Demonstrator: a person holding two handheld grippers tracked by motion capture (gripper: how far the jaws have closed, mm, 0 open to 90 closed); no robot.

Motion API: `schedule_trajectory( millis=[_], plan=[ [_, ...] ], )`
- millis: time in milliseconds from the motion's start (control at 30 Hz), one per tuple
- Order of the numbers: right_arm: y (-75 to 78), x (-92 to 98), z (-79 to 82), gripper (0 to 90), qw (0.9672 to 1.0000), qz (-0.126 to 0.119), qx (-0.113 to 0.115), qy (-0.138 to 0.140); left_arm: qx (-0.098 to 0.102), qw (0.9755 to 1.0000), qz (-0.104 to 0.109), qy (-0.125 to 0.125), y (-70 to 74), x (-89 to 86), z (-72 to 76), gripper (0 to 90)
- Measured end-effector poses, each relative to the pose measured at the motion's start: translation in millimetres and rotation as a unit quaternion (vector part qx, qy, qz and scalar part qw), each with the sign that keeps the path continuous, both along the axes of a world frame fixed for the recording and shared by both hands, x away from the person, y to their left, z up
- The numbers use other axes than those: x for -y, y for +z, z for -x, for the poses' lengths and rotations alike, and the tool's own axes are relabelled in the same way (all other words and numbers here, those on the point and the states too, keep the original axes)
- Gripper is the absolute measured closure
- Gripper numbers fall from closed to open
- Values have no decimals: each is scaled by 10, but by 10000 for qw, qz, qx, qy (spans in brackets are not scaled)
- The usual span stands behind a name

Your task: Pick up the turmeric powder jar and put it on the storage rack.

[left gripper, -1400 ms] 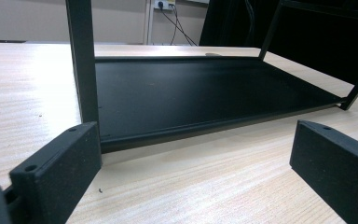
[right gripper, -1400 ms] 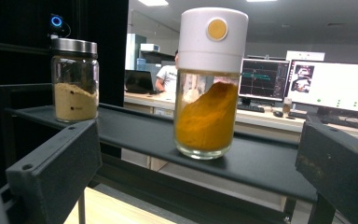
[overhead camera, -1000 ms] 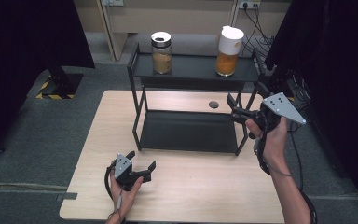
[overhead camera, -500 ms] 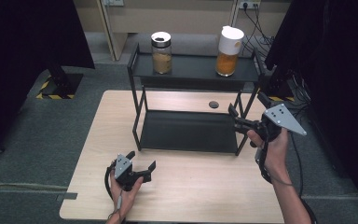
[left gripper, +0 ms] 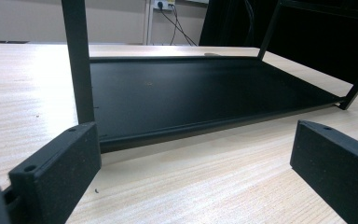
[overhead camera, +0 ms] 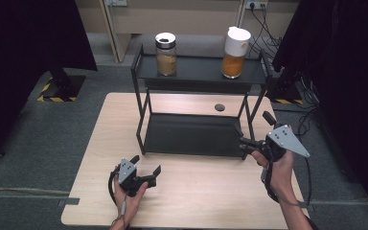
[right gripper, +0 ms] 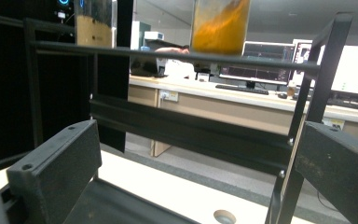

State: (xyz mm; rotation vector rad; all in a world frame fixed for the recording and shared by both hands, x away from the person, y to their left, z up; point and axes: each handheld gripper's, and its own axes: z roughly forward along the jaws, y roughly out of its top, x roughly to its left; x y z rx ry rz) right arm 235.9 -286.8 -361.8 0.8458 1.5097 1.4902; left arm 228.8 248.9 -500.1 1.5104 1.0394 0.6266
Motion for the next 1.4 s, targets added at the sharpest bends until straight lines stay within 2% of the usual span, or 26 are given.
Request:
schedule_trajectory(
  millis=[400,767,1400],
  plan=[
    [-273,11,95,4,9999,51,-125,-64,-6,10000,-2,-12,2,-7,-3,8],
    [-519,-54,143,3,9995,160,-250,-113,-9,10000,11,-15,0,-10,-4,8],
    [-807,-90,179,4,9986,200,-467,-113,-10,10000,-4,-23,3,-9,-6,8]
  ],
)
